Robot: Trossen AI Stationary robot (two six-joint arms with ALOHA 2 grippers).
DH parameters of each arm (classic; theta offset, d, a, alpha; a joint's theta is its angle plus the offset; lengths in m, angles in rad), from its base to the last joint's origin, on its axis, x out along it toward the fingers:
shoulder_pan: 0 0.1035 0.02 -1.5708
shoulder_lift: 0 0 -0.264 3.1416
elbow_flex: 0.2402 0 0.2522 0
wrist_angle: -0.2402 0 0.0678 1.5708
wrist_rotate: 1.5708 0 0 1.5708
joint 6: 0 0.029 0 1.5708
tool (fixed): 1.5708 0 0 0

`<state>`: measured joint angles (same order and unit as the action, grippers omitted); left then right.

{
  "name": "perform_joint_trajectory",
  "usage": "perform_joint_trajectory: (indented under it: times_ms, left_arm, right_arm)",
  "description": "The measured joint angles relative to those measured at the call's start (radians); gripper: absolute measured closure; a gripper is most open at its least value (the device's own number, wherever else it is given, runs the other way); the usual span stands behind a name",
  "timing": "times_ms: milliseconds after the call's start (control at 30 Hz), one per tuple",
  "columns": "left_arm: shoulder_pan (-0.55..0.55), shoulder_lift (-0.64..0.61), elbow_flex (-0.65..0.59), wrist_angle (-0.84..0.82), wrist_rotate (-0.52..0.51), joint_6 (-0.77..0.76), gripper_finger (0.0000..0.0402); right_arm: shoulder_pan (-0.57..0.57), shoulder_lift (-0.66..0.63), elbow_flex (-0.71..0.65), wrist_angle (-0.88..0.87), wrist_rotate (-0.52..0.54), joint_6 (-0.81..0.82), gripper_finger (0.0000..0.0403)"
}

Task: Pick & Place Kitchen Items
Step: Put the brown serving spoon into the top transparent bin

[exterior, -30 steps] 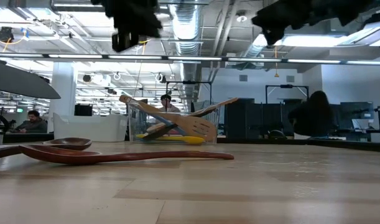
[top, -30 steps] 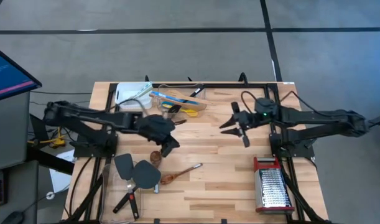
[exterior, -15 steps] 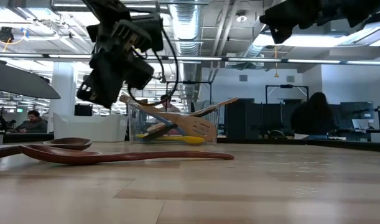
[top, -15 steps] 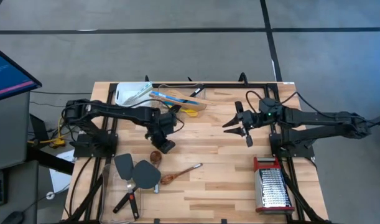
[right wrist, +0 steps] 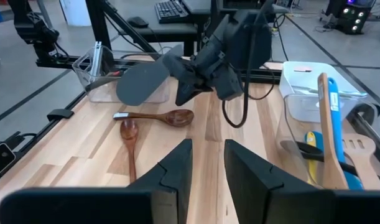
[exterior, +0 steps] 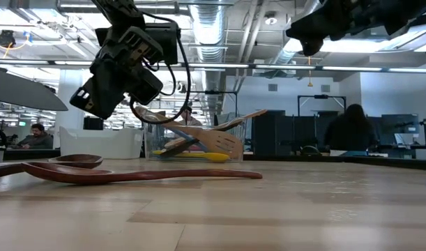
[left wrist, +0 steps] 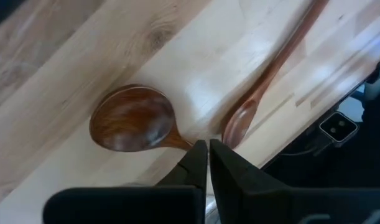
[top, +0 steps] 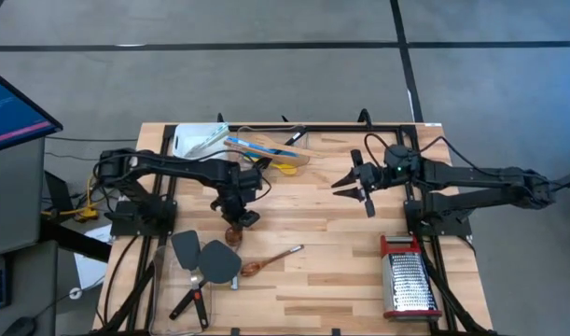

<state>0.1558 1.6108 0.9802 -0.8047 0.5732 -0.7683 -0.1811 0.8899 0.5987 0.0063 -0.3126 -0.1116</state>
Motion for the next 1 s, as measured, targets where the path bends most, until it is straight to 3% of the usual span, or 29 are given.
perform_joint_trajectory:
  times_ms: [667, 1000]
  left_arm:
    - [-0.02, 0.206, 0.0, -0.016, -0.005, 0.086, 0.0399]
    - [-0.02, 0.246, 0.002, 0.011, -0.084, 0.128, 0.0399]
  right_arm:
    - [-0.004, 0.0, 0.0, -0.013, 0.0, -0.003, 0.0316]
    - [-0.005, 0.0, 0.0, -0.014, 0.0, -0.005, 0.0316]
